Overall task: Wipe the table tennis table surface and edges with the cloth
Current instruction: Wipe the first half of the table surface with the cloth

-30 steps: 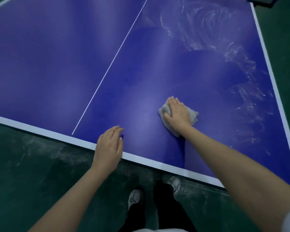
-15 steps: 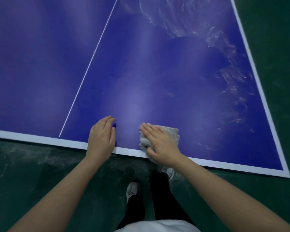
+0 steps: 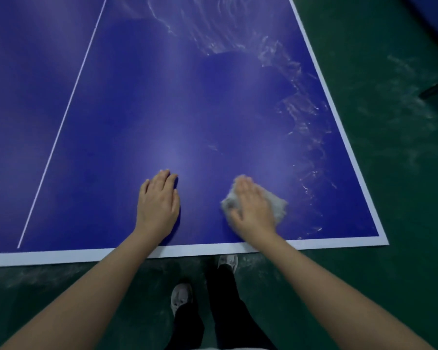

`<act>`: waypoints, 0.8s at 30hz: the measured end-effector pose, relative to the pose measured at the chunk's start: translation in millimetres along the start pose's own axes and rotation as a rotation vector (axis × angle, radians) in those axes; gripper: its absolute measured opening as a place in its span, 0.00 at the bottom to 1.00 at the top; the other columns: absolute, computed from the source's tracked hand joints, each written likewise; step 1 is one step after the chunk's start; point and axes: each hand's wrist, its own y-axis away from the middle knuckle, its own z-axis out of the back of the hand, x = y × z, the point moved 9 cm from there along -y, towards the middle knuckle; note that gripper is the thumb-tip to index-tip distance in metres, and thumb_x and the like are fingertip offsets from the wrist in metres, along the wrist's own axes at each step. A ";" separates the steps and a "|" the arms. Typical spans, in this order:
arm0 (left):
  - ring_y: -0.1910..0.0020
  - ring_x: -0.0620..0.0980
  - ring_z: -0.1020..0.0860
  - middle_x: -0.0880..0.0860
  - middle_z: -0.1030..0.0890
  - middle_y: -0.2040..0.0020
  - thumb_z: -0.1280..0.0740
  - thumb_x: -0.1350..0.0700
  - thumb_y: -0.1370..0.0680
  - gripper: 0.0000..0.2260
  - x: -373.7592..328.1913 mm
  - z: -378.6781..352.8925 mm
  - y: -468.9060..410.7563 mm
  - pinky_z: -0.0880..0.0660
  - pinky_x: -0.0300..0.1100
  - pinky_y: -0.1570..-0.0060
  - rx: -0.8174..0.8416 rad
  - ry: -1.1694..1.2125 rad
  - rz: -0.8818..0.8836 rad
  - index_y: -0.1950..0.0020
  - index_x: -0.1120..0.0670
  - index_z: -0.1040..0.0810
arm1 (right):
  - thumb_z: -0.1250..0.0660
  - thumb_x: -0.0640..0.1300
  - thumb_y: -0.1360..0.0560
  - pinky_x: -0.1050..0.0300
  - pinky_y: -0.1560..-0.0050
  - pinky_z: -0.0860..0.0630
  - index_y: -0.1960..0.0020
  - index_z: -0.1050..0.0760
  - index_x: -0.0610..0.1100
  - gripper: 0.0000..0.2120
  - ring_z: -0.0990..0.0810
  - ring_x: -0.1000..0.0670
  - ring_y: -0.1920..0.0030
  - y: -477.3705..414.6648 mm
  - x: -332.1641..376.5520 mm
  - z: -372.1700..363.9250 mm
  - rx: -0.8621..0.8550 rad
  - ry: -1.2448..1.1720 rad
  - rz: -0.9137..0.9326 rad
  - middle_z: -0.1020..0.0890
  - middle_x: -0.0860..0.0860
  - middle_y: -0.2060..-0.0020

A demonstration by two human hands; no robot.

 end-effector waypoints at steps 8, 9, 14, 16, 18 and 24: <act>0.25 0.55 0.43 0.59 0.38 0.25 0.44 0.58 0.20 0.22 26.4 -1.5 -48.8 0.49 0.54 0.28 -0.036 -0.122 0.190 0.26 0.61 0.39 | 0.40 0.46 0.22 0.58 0.27 0.59 0.25 0.45 0.38 0.30 0.46 0.47 0.24 -110.0 8.1 9.8 0.036 0.001 0.231 0.42 0.44 0.25; 0.25 0.55 0.43 0.59 0.39 0.25 0.44 0.57 0.20 0.22 27.7 -2.7 -52.5 0.49 0.54 0.28 -0.036 -0.126 0.203 0.26 0.61 0.39 | 0.41 0.47 0.22 0.57 0.27 0.57 0.25 0.45 0.38 0.29 0.46 0.46 0.24 -130.4 -15.5 19.0 -0.005 -0.002 0.101 0.42 0.44 0.25; 0.25 0.55 0.42 0.59 0.38 0.26 0.44 0.57 0.20 0.22 29.8 -6.1 -55.3 0.47 0.55 0.28 -0.057 -0.152 0.233 0.26 0.61 0.39 | 0.42 0.47 0.23 0.52 0.26 0.53 0.25 0.48 0.36 0.31 0.46 0.45 0.24 -137.9 -33.2 26.2 -0.042 -0.007 -0.099 0.43 0.42 0.25; 0.26 0.56 0.40 0.60 0.36 0.27 0.47 0.56 0.20 0.23 29.8 -5.1 -54.4 0.45 0.56 0.29 -0.067 -0.158 0.240 0.26 0.62 0.39 | 0.36 0.43 0.27 0.47 0.27 0.47 0.28 0.40 0.32 0.31 0.38 0.39 0.28 -104.7 17.9 11.1 0.026 -0.039 0.187 0.35 0.38 0.29; 0.27 0.57 0.38 0.60 0.35 0.27 0.51 0.53 0.22 0.26 28.6 -4.6 -55.4 0.43 0.57 0.30 -0.051 -0.180 0.247 0.27 0.63 0.39 | 0.39 0.47 0.27 0.51 0.26 0.55 0.27 0.41 0.35 0.32 0.41 0.44 0.26 -86.9 56.8 -4.7 0.128 -0.025 0.422 0.38 0.41 0.27; 0.28 0.57 0.36 0.60 0.33 0.28 0.52 0.52 0.23 0.26 30.9 -5.5 -59.1 0.39 0.58 0.32 -0.013 -0.237 0.270 0.28 0.61 0.36 | 0.45 0.52 0.22 0.56 0.27 0.62 0.23 0.51 0.40 0.33 0.53 0.51 0.24 -176.9 115.5 -20.6 0.197 0.085 0.627 0.49 0.47 0.23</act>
